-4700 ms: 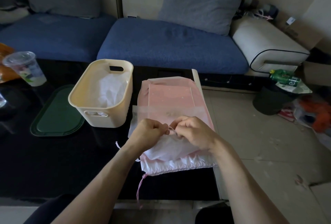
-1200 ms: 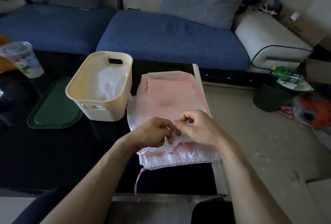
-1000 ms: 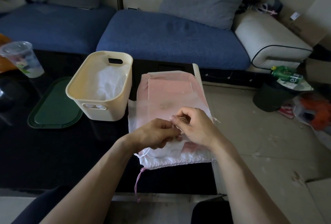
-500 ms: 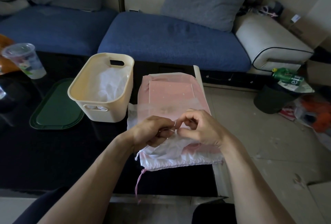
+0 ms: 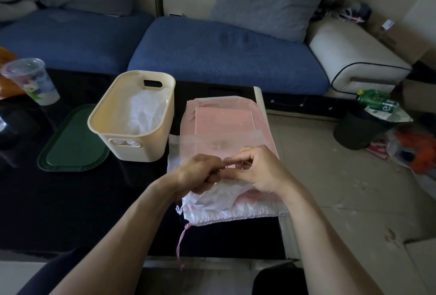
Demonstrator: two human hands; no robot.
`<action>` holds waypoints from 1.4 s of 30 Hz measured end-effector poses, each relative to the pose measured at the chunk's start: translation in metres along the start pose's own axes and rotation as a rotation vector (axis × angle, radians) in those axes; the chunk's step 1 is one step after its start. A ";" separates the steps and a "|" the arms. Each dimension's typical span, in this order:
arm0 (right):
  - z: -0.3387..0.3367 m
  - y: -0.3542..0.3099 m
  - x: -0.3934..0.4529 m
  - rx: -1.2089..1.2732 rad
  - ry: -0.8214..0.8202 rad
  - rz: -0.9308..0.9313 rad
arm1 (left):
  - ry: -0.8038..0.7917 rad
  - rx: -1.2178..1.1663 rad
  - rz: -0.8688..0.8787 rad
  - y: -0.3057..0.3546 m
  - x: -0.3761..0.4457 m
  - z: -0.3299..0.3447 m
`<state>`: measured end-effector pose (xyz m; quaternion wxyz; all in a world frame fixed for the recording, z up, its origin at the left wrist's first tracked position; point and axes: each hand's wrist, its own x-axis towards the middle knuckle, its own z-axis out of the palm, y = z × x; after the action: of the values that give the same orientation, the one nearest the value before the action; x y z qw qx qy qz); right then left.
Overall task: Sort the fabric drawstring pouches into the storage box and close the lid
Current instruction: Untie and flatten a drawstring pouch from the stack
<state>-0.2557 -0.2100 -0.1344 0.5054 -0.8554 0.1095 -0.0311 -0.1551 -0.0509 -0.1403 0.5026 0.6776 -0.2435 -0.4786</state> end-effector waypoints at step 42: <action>0.004 -0.004 0.008 0.061 0.045 -0.023 | 0.509 -0.100 0.340 -0.002 0.006 0.008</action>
<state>-0.2466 -0.2068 -0.1332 0.5281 -0.8399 0.1101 -0.0593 -0.1601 -0.0582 -0.1452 0.6530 0.6996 -0.1958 -0.2138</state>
